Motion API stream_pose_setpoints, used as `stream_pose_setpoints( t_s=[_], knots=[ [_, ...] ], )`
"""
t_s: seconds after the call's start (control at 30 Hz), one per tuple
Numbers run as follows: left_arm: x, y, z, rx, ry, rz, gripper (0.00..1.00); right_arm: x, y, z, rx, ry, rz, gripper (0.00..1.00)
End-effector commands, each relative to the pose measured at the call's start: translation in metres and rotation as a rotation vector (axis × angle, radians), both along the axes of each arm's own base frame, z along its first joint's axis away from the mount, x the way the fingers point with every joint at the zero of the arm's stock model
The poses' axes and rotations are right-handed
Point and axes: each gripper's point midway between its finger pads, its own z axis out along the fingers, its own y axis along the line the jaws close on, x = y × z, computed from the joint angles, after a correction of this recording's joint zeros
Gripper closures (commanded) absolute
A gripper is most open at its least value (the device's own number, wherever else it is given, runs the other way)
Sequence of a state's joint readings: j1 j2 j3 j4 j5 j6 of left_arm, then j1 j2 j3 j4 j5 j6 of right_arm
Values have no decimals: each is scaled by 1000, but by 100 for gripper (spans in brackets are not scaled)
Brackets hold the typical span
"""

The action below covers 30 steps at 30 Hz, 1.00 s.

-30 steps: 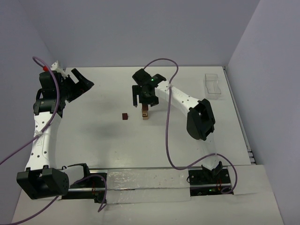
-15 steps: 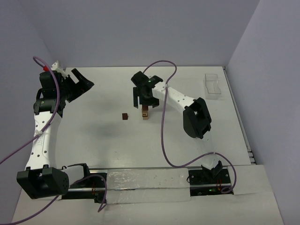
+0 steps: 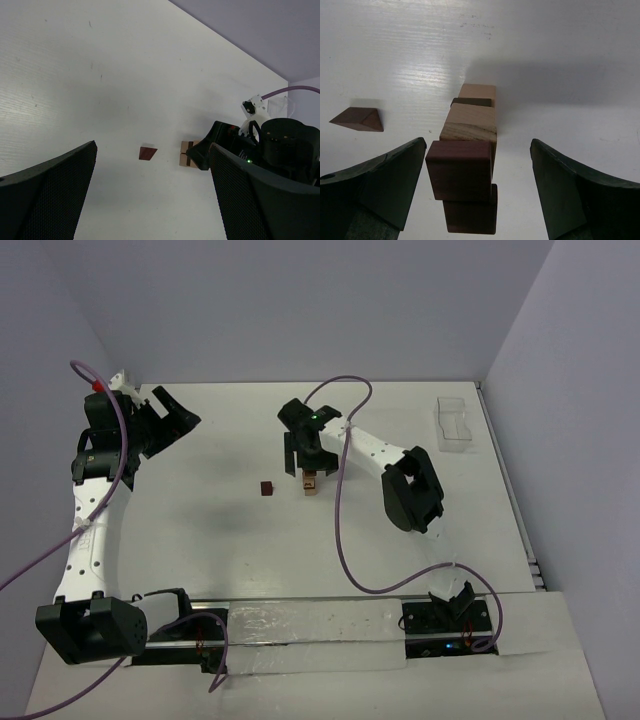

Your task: Build the wood block tower

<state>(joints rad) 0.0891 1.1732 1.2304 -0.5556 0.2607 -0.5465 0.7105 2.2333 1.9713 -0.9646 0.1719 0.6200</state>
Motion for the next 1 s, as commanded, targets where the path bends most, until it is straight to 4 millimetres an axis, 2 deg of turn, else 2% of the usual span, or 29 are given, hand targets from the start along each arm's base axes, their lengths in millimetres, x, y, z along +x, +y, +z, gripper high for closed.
stream_pose_setpoints(
  t_s=[0.0, 0.13, 0.57, 0.97],
  knots=[
    [7, 3, 19, -4, -66, 9, 1, 5, 7, 10, 10, -33, -19, 8],
    [7, 3, 18, -4, -66, 9, 1, 3, 8, 7, 7, -26, -19, 15],
    [8, 2, 18, -5, -63, 7, 1, 3, 5, -1, -14, -18, -22, 18],
    [10, 2, 18, -12, -60, 4, 1, 2, 8, 2, -12, -27, -15, 29]
  ],
)
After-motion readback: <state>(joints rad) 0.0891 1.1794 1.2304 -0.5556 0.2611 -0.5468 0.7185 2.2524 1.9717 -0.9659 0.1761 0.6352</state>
